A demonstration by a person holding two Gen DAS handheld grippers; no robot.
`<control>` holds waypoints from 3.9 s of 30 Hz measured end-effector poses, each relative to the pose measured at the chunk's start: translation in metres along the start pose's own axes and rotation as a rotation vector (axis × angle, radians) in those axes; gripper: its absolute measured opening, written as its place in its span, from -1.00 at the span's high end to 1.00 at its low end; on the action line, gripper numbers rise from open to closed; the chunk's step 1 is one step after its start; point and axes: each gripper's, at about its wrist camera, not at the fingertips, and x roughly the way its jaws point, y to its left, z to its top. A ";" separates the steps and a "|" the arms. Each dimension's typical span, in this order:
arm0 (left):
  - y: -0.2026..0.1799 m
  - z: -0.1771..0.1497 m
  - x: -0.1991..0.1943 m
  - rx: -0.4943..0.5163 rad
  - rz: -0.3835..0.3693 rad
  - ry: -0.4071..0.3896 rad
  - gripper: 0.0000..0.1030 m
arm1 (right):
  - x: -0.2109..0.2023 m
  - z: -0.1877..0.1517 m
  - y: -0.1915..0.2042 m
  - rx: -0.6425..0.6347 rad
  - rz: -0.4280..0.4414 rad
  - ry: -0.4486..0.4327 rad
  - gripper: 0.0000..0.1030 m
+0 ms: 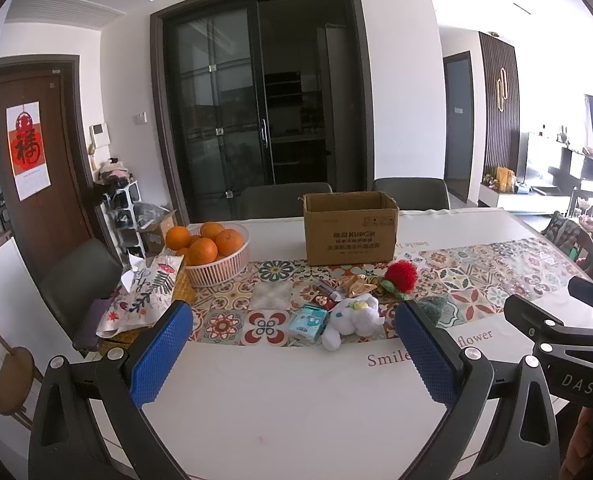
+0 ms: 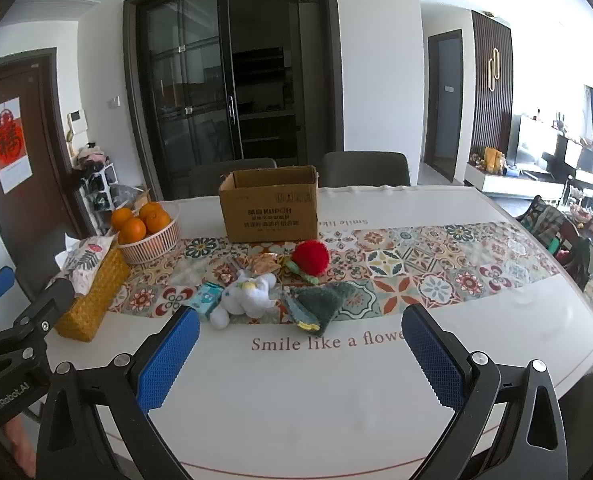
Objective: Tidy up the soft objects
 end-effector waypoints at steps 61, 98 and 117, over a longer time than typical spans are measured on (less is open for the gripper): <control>0.041 0.008 0.120 0.043 -0.118 0.203 -0.98 | 0.123 0.020 0.052 -0.010 0.088 0.188 -0.99; 0.016 -0.045 0.350 0.223 -0.330 0.621 -0.76 | 0.347 0.008 0.080 -0.189 0.209 0.612 -0.88; 0.013 -0.071 0.397 0.158 -0.359 0.723 -0.32 | 0.387 -0.006 0.085 -0.120 0.314 0.731 -0.77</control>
